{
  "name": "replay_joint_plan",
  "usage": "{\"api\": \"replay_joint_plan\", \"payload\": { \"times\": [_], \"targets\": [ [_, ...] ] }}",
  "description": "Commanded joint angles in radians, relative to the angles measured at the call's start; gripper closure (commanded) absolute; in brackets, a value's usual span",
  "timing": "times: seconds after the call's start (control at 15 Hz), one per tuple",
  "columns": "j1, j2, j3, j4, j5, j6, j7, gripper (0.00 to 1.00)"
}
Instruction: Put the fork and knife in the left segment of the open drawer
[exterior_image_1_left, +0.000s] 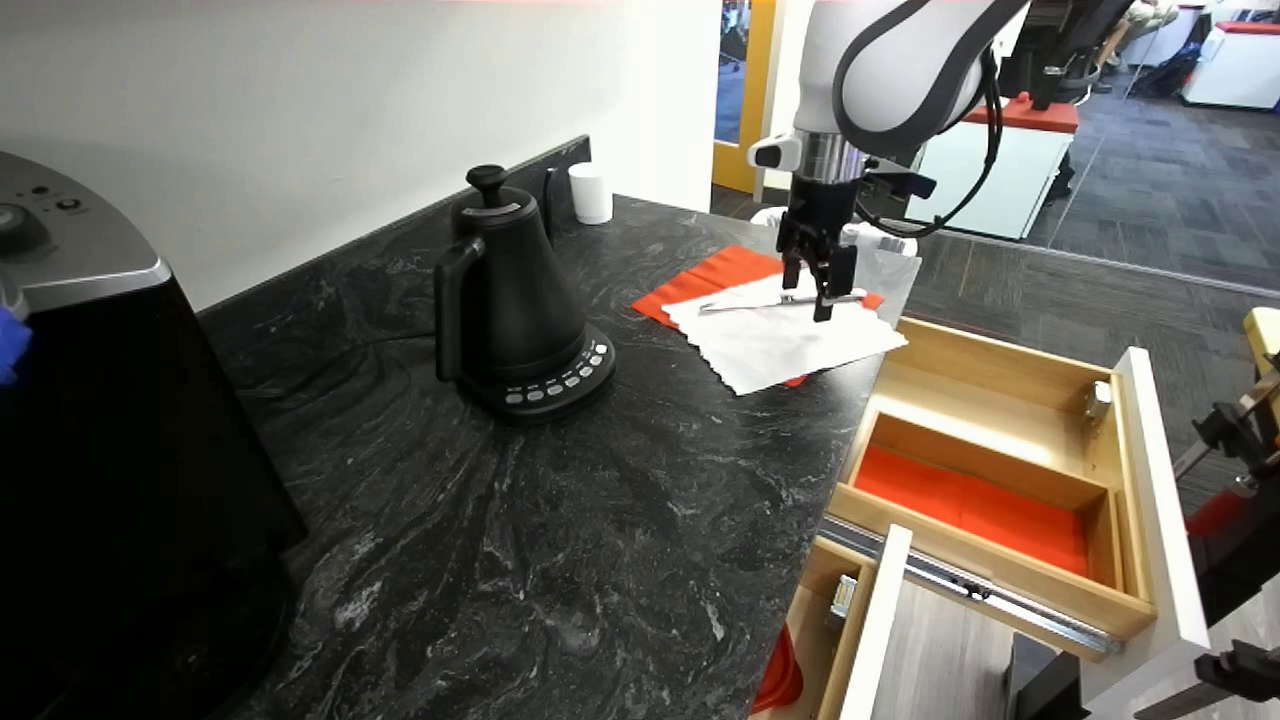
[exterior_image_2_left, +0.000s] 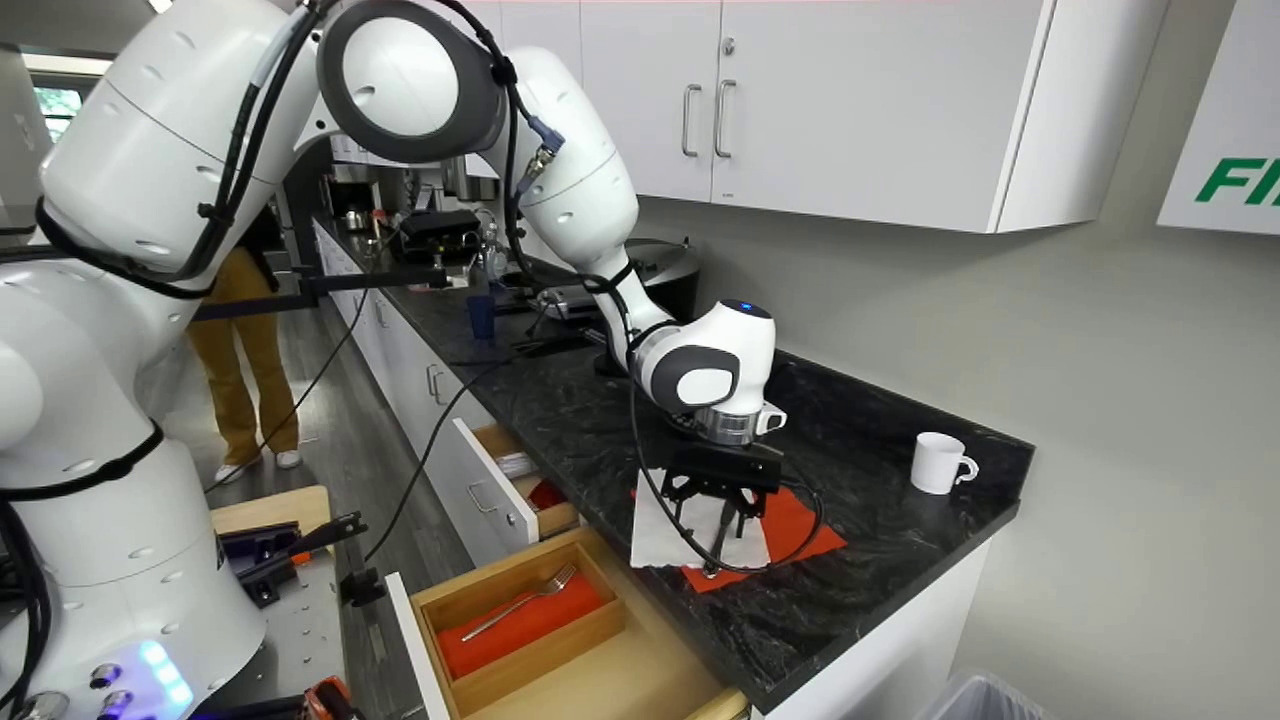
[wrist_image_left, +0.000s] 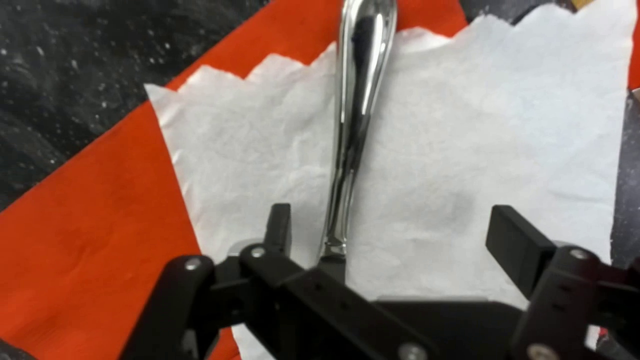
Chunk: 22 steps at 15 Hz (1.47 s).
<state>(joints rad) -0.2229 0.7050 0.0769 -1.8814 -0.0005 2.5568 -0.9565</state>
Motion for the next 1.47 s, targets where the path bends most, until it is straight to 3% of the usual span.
{"api": "replay_joint_plan", "payload": {
  "times": [0.0,0.07,0.13,0.2,0.87,1.2,1.33,1.4],
  "targets": [
    [0.008,-0.044,-0.016,-0.038,-0.034,0.026,0.026,0.0],
    [0.008,-0.042,-0.016,-0.034,-0.037,0.023,0.026,0.0],
    [0.006,-0.042,-0.015,-0.034,-0.039,0.025,0.023,0.25],
    [0.006,-0.042,-0.015,-0.033,-0.041,0.024,0.021,0.26],
    [-0.003,-0.044,-0.005,-0.031,-0.044,0.012,0.008,0.93],
    [-0.017,-0.035,0.013,-0.032,-0.026,0.005,-0.007,1.0],
    [-0.015,-0.038,0.009,-0.031,-0.029,0.004,-0.003,0.96],
    [-0.014,-0.04,0.007,-0.03,-0.031,0.001,-0.001,0.72]
  ]
}}
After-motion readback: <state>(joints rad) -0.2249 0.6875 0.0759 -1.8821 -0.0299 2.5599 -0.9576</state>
